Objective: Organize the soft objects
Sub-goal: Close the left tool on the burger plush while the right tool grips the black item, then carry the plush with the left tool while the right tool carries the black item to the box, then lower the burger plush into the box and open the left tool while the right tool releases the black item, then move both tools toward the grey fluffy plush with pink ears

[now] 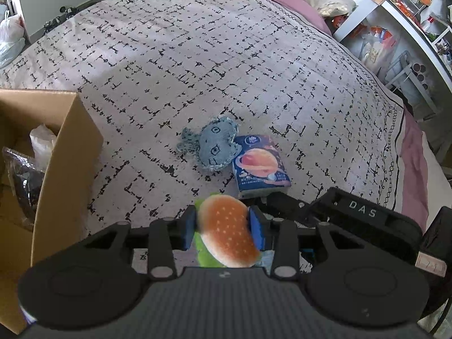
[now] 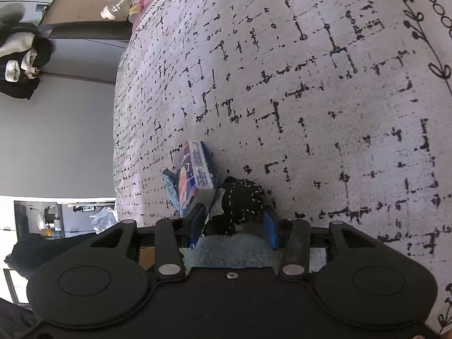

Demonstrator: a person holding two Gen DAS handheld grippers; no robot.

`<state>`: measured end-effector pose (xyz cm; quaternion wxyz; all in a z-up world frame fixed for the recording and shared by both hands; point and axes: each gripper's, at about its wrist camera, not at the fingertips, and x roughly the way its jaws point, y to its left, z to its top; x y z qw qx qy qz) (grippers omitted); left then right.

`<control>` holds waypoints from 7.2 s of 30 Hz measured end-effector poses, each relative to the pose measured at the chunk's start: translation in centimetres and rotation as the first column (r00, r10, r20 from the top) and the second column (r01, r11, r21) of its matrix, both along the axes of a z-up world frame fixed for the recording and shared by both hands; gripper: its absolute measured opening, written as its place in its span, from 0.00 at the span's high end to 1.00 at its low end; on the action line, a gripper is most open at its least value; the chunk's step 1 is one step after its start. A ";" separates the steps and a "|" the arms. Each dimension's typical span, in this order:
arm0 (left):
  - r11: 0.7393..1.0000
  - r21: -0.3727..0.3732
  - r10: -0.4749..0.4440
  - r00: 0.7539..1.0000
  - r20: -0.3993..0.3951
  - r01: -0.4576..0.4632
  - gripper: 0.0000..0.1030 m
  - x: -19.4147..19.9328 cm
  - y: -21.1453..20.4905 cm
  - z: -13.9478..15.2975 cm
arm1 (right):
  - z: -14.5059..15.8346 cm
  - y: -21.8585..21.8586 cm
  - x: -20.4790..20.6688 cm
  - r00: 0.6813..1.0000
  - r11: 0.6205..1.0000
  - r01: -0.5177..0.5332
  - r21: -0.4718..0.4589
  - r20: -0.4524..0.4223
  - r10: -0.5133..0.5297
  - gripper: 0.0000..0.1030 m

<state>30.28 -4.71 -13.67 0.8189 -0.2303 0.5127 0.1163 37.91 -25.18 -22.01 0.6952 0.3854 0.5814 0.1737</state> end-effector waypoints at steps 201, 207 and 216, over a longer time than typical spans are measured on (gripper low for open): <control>0.997 -0.021 -0.068 0.989 0.129 0.071 0.22 -10.7 3.5 8.1 | 16.1 -3.2 -12.7 0.885 0.941 0.071 -0.332 0.456 0.094 0.17; 0.996 -0.034 -0.076 0.988 0.131 0.081 0.22 -9.7 3.1 7.6 | 15.3 -3.6 -11.5 0.893 0.942 0.061 -0.330 0.440 0.096 0.18; 0.991 -0.081 -0.095 0.986 0.136 0.107 0.26 -8.0 2.8 5.1 | 10.8 -2.9 -9.5 0.930 0.961 0.007 -0.276 0.355 0.095 0.28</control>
